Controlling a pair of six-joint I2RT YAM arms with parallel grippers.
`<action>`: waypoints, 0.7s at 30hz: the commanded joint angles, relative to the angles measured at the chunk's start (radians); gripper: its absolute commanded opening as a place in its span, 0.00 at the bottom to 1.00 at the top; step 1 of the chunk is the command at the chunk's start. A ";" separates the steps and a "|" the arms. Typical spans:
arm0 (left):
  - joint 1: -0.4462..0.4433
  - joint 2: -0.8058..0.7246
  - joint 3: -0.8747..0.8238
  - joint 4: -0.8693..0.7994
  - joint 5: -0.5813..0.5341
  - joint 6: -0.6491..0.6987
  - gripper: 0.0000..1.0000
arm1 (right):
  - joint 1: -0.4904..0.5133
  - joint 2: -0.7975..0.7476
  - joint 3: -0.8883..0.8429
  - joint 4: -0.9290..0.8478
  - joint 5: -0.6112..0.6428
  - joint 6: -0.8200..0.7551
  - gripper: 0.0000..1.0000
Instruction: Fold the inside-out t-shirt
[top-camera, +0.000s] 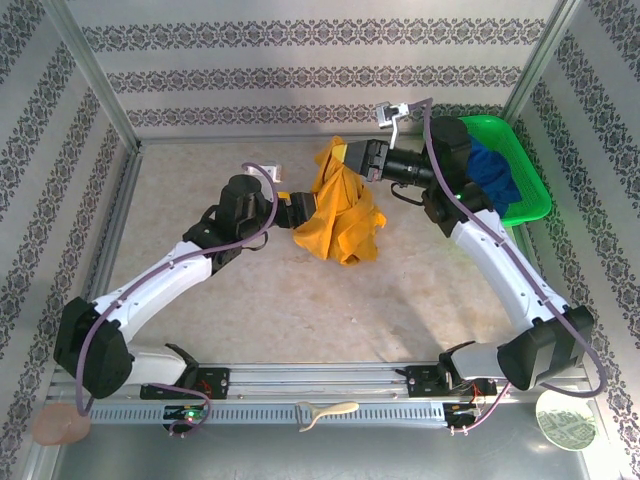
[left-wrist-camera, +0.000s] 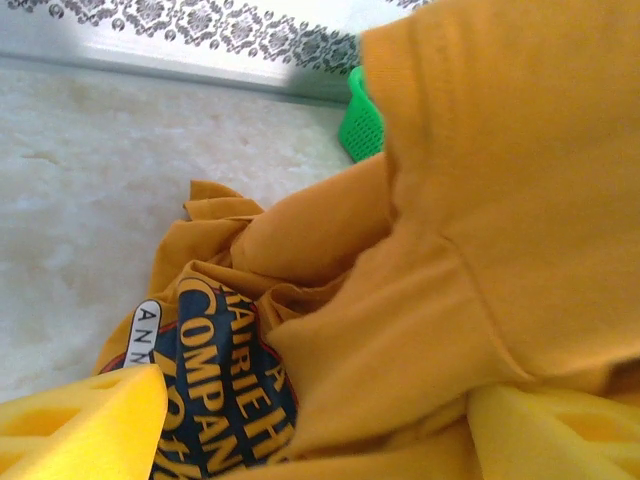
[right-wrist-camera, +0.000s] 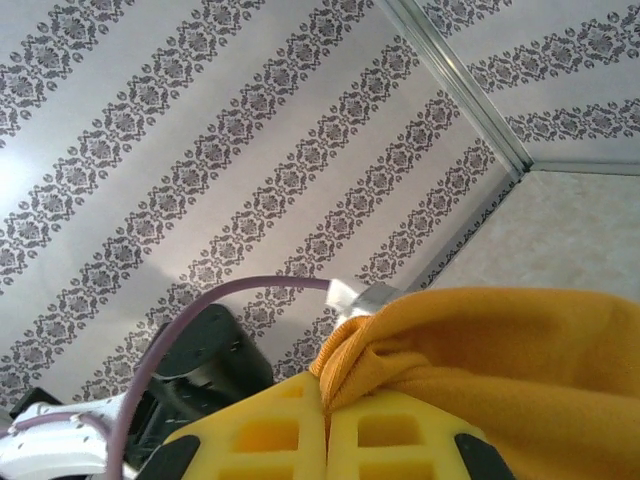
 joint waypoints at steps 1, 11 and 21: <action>0.012 0.012 0.036 0.050 0.029 0.034 0.78 | 0.006 -0.009 -0.027 0.043 -0.029 -0.014 0.00; -0.005 0.011 -0.014 0.194 0.147 -0.007 0.82 | 0.033 0.009 -0.080 0.051 -0.021 -0.021 0.00; -0.013 0.124 0.008 0.210 0.106 0.001 0.24 | 0.032 -0.033 -0.143 0.036 -0.034 -0.031 0.00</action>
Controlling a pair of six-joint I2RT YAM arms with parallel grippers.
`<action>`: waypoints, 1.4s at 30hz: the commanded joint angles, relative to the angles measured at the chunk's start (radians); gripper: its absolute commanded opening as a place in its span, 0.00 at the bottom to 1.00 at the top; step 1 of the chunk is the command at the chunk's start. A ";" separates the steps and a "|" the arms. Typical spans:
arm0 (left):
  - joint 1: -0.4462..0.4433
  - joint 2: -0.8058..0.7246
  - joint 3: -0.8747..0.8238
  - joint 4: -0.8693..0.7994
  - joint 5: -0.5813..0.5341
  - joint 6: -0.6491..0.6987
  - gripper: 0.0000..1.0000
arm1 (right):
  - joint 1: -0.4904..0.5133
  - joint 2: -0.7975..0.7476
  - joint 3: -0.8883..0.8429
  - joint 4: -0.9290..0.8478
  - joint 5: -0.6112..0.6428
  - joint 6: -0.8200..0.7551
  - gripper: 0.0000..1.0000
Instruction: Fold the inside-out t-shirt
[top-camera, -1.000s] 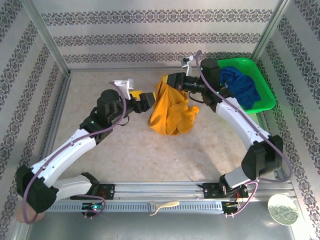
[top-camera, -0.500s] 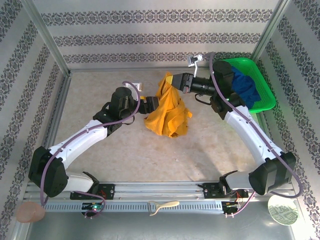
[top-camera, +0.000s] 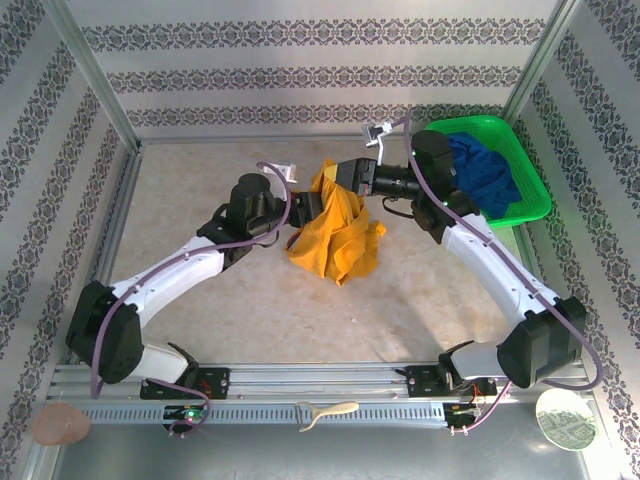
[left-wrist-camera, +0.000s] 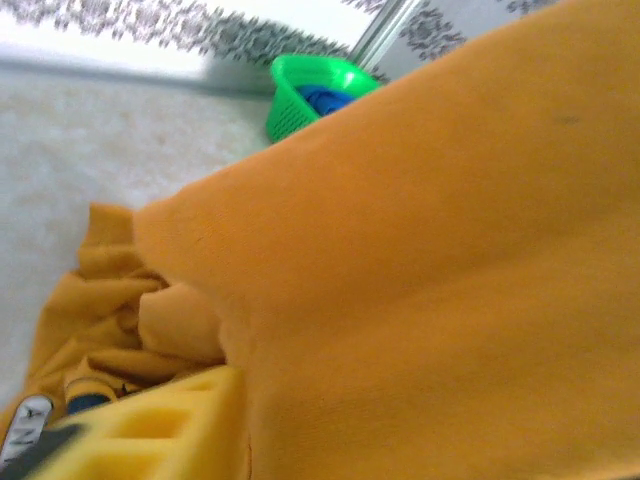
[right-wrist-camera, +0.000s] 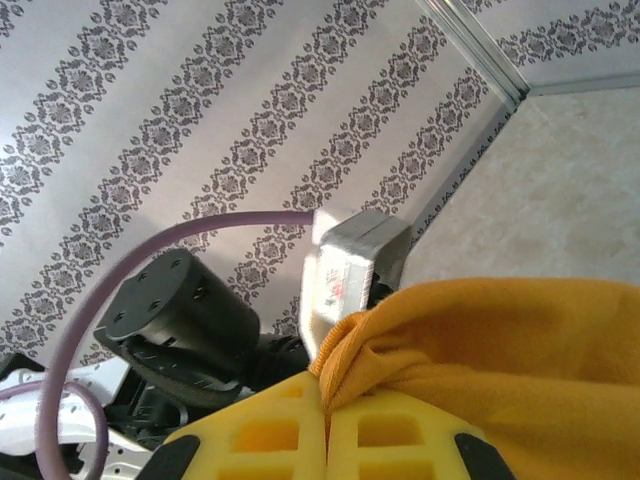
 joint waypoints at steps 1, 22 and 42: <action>0.016 0.031 0.021 0.045 -0.010 0.016 0.14 | -0.018 -0.061 -0.053 0.038 -0.021 -0.029 0.00; 0.211 -0.101 0.042 0.407 0.536 -0.434 0.00 | -0.062 -0.107 -0.261 -0.179 0.494 -0.225 0.44; 0.189 -0.106 0.161 0.243 0.462 -0.483 0.00 | 0.323 -0.101 -0.032 -0.291 0.882 -0.436 0.73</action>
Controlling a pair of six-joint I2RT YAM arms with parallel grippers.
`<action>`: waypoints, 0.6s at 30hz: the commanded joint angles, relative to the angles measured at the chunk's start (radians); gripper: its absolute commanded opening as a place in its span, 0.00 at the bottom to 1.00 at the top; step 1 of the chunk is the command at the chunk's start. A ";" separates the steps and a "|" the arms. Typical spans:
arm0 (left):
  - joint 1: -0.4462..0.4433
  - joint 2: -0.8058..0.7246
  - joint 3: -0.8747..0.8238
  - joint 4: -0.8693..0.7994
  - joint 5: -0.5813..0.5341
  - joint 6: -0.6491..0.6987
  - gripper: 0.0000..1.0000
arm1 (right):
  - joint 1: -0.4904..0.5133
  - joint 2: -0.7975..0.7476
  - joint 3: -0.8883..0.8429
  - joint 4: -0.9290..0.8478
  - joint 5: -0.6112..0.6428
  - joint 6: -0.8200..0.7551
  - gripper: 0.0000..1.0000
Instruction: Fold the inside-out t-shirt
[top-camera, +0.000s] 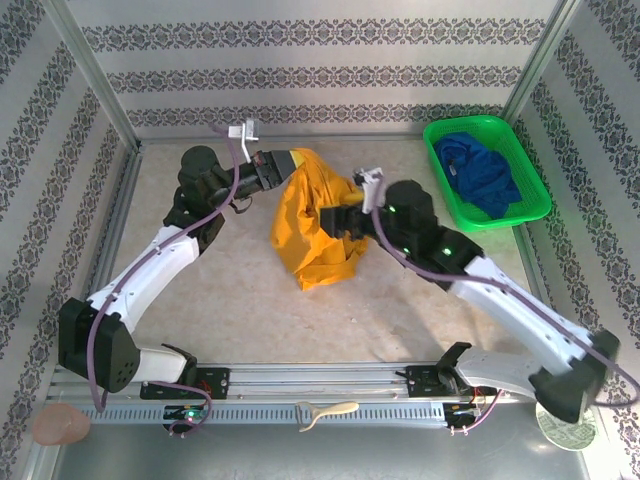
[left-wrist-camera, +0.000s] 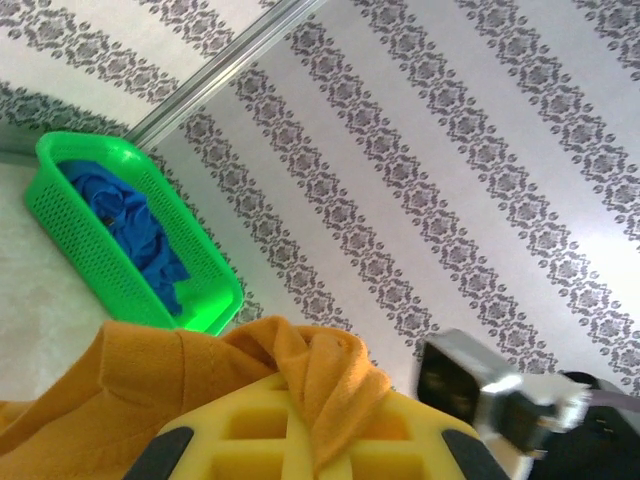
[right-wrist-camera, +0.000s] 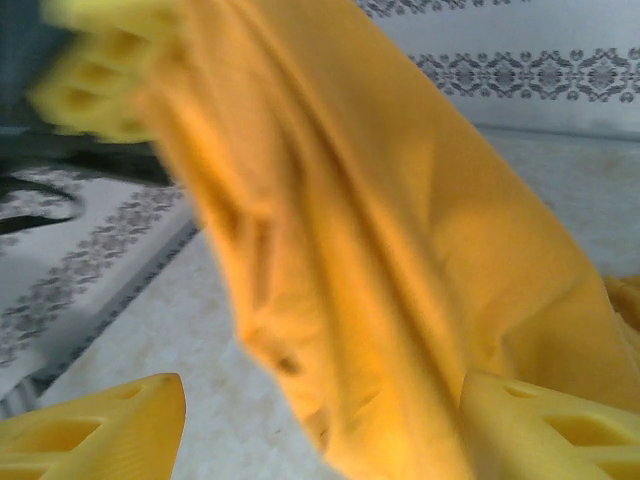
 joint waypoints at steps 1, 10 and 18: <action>-0.015 -0.028 0.058 -0.026 0.006 -0.006 0.00 | -0.013 0.141 0.109 0.013 0.081 -0.053 0.72; 0.106 0.139 0.624 -0.175 0.040 -0.038 0.00 | -0.174 0.335 0.701 -0.100 -0.160 -0.045 0.00; 0.101 0.163 0.608 -0.187 0.032 -0.026 0.00 | -0.148 0.166 0.350 0.045 -0.117 -0.011 0.00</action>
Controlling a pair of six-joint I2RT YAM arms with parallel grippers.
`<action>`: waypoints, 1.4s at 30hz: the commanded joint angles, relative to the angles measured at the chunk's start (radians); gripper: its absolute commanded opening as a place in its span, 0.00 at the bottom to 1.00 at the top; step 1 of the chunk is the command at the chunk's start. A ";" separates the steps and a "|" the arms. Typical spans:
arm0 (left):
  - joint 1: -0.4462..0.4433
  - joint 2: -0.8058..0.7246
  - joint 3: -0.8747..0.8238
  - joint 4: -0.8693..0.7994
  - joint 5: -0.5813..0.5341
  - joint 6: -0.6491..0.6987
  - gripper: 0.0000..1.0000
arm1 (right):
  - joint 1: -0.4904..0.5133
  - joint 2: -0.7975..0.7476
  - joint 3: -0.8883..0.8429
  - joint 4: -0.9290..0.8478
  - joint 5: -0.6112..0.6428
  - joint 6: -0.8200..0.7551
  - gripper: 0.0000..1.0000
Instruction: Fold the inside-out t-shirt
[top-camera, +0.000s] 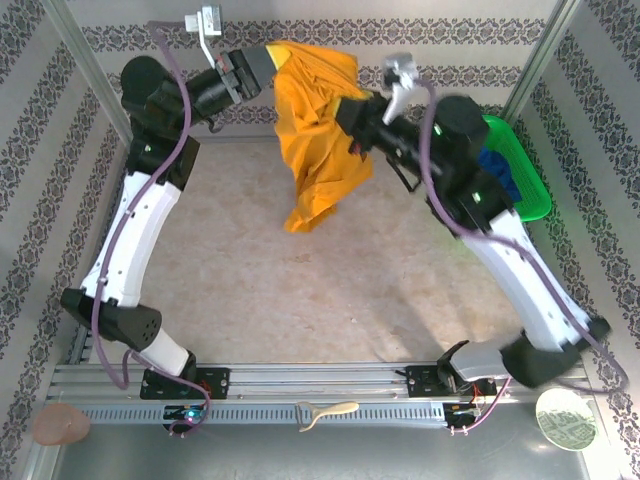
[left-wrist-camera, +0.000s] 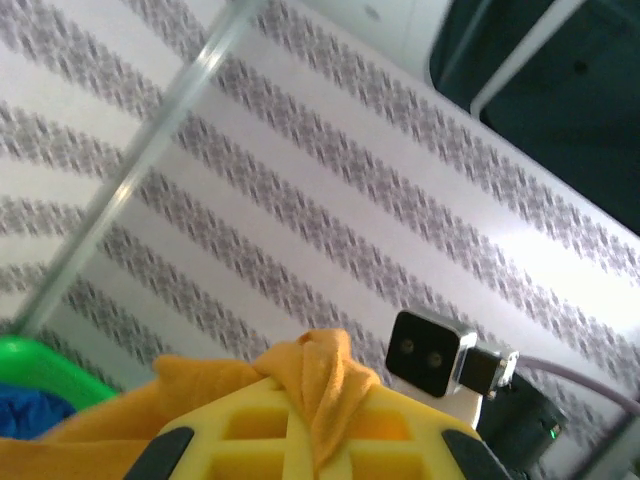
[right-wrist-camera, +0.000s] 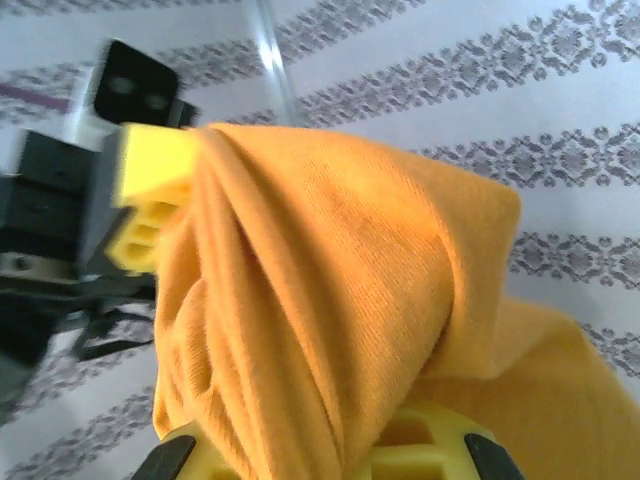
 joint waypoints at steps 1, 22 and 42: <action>0.026 -0.052 -0.279 0.064 -0.079 -0.005 0.00 | -0.067 0.059 -0.282 -0.017 -0.004 0.093 0.00; -0.002 -0.091 -0.552 0.268 -0.110 -0.157 0.00 | -0.202 -0.108 -0.611 0.486 -0.406 0.423 0.00; -0.110 -0.458 -1.176 0.165 -0.457 0.049 0.74 | -0.216 -0.041 -0.977 0.871 -0.547 0.588 0.00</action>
